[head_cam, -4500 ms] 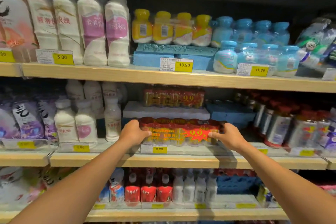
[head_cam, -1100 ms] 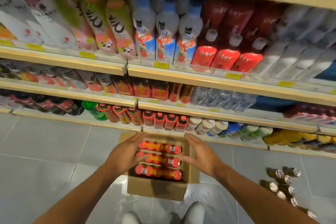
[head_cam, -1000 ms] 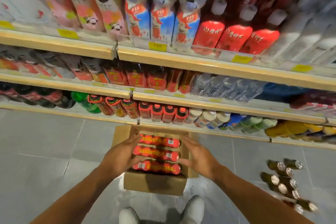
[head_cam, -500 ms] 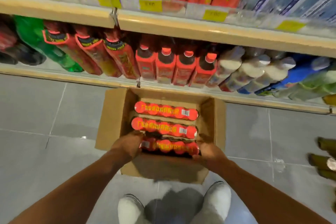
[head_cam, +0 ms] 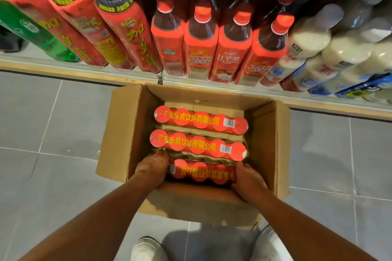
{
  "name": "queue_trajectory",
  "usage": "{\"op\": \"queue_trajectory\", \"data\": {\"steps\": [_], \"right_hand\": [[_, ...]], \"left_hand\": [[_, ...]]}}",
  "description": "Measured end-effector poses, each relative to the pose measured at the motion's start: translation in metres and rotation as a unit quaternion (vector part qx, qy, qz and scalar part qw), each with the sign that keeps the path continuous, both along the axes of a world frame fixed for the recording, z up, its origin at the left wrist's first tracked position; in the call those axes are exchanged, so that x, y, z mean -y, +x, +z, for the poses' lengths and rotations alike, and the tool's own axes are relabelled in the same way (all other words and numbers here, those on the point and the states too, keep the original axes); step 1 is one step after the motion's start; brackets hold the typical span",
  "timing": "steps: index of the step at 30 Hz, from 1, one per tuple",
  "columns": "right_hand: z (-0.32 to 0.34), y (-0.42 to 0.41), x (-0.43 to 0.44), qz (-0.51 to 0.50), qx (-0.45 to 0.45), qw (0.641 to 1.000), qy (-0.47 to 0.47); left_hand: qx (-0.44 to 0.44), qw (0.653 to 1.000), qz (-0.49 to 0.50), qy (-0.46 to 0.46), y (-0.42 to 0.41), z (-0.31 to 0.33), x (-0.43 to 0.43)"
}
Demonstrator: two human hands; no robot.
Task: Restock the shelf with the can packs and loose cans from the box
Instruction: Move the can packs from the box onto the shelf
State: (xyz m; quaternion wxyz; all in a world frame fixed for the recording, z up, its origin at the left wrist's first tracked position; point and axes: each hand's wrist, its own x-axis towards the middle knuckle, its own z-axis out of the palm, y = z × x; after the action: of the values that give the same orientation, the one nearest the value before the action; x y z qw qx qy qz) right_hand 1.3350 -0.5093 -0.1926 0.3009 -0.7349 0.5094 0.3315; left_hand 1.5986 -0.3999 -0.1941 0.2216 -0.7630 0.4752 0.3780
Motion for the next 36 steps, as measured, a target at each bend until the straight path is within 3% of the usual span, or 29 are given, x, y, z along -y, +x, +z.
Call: {"op": "queue_trajectory", "data": {"steps": [10, 18, 22, 27, 34, 36], "right_hand": [[0.008, 0.002, 0.008, 0.011, -0.013, 1.0, -0.017], [0.056, 0.006, 0.019, 0.001, -0.009, 1.0, -0.01], [0.109, 0.008, 0.03, -0.049, 0.017, 0.998, 0.024], [0.186, 0.009, 0.04, -0.027, 0.059, 0.998, 0.021], [0.338, 0.011, 0.048, -0.065, 0.09, 0.993, 0.035], [0.385, 0.013, 0.051, -0.028, 0.08, 0.996, 0.015]], "left_hand": [[-0.003, 1.0, 0.006, -0.021, 0.006, -0.001, -0.001], [-0.018, 0.999, 0.031, -0.023, 0.011, 0.049, 0.004], [-0.028, 0.999, 0.016, -0.027, 0.015, 0.099, 0.013], [-0.023, 0.999, -0.011, -0.048, 0.022, 0.171, 0.023], [-0.042, 0.996, -0.009, -0.074, 0.031, 0.339, 0.038], [-0.046, 0.996, -0.02, -0.07, 0.032, 0.39, 0.041]]}}
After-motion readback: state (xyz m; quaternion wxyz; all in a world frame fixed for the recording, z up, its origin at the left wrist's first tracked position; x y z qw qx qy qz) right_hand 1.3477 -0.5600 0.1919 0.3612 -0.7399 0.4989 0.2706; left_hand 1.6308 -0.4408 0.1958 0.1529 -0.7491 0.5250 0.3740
